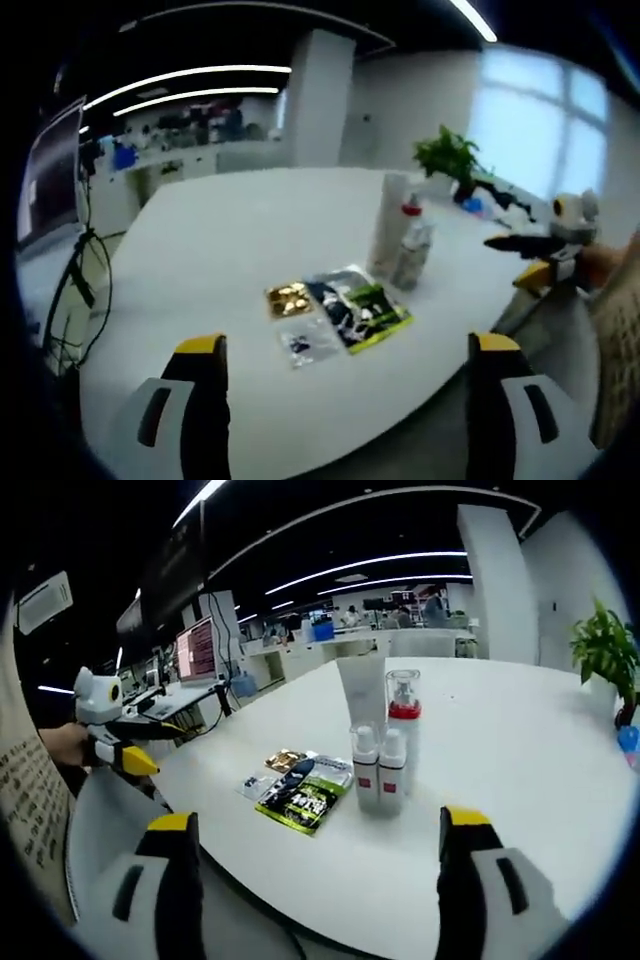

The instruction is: Arrange the skincare products in the storage area until every visible bottle or jar stands upright without overlapping.

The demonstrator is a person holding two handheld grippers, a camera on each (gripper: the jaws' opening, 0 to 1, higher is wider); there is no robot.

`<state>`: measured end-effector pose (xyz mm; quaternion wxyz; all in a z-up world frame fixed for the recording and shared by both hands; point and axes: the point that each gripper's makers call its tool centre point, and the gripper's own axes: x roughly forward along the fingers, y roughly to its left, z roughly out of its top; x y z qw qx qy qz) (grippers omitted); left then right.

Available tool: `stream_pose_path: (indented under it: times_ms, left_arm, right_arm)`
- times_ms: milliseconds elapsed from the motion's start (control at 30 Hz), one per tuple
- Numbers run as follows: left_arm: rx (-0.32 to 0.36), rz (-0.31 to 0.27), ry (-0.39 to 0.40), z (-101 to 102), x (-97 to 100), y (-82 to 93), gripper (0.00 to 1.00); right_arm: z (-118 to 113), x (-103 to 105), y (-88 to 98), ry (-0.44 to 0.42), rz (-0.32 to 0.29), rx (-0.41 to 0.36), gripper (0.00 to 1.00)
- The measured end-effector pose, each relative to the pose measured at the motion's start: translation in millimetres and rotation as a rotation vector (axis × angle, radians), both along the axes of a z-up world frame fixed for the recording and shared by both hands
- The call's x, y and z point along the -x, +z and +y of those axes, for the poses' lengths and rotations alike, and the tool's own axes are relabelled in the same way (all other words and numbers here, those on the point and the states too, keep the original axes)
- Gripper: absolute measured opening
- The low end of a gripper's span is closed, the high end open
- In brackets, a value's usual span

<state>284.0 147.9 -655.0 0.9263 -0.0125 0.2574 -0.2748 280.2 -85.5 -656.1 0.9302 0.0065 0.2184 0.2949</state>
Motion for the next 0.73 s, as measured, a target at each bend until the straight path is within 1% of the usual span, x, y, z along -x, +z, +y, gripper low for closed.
stream_pose_path:
  times_ms: [133, 233, 333, 433, 567, 733]
  left_arm:
    - [0.031, -0.017, 0.018, 1.8, -2.0, 4.0, 0.97]
    - [0.028, -0.023, 0.019, 2.2, -1.8, 3.9, 0.97]
    - [0.024, -0.019, 0.013, 1.5, -0.7, 2.8, 0.97]
    - [0.023, -0.015, 0.017, 2.9, -0.9, 1.8, 0.96]
    - [0.031, -0.011, 0.014, 1.8, -0.1, 2.0, 0.96]
    - [0.015, 0.0, -0.001, 0.0, 1.7, -0.9, 0.94]
  right_arm:
    - [-6.0, -1.1, -2.5, -0.019, 0.011, -0.016, 0.99]
    - [-6.1, -1.2, -2.6, -0.027, 0.011, -0.016, 0.99]
    - [-2.5, 0.5, -4.5, -0.009, 0.008, 0.01, 0.99]
    - [-1.8, 1.7, -5.3, 0.001, 0.008, 0.02, 0.99]
    - [-3.9, 1.3, -5.2, -0.008, 0.009, 0.013, 0.97]
    - [-5.2, 1.2, -4.8, -0.017, 0.005, 0.011, 0.97]
